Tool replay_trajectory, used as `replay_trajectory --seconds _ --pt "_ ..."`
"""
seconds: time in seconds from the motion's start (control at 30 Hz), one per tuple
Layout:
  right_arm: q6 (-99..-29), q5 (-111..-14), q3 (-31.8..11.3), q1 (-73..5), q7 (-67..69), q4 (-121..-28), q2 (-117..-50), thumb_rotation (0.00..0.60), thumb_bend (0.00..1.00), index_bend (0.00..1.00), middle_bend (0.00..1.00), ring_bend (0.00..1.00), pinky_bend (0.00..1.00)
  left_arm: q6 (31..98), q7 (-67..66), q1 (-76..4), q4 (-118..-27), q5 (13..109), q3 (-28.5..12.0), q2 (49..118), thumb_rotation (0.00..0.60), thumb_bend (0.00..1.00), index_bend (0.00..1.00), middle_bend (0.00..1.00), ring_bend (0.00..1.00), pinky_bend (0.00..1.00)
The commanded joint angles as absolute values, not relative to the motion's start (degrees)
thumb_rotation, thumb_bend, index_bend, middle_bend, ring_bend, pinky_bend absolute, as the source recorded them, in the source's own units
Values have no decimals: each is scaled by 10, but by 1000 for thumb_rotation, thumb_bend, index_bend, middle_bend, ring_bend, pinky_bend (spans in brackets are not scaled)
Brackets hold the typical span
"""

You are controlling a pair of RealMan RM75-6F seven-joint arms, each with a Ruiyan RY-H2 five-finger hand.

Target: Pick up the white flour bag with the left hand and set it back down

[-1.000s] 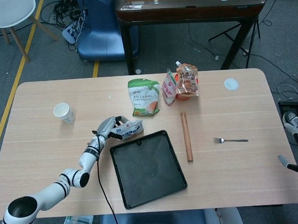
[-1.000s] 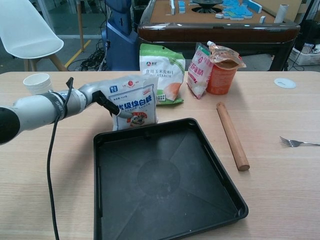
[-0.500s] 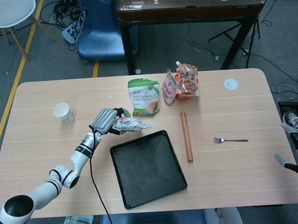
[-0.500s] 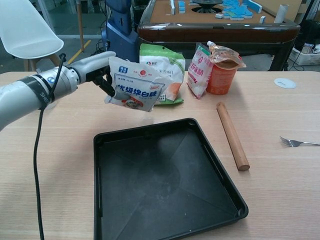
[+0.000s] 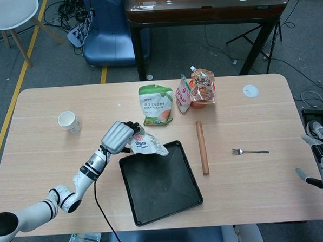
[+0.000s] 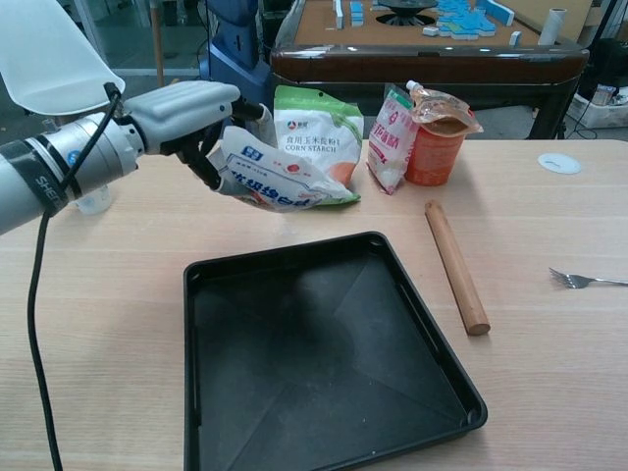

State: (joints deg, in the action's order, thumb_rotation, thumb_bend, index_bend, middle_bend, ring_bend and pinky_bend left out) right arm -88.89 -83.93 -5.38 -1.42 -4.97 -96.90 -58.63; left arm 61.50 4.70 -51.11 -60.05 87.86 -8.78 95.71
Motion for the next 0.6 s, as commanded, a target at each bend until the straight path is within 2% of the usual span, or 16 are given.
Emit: replay_trajectory --seconds 0.03,0.27,0.6 --pt "-892 -841 -53 -12 -47 -967 -587 600 174 192 282 204 218 637 -68 -492 -671 868 -84 939 600 211 614 743 644 641" --pt "-896 -843 -51 -8 -41 -962 -589 600 174 192 282 204 218 676 -218 -473 -702 874 -75 953 600 211 633 770 690 685" --pt "-895 -843 -51 -7 -37 -957 -592 600 175 192 282 205 218 694 -402 -454 -715 880 -58 963 600 211 647 793 738 721"
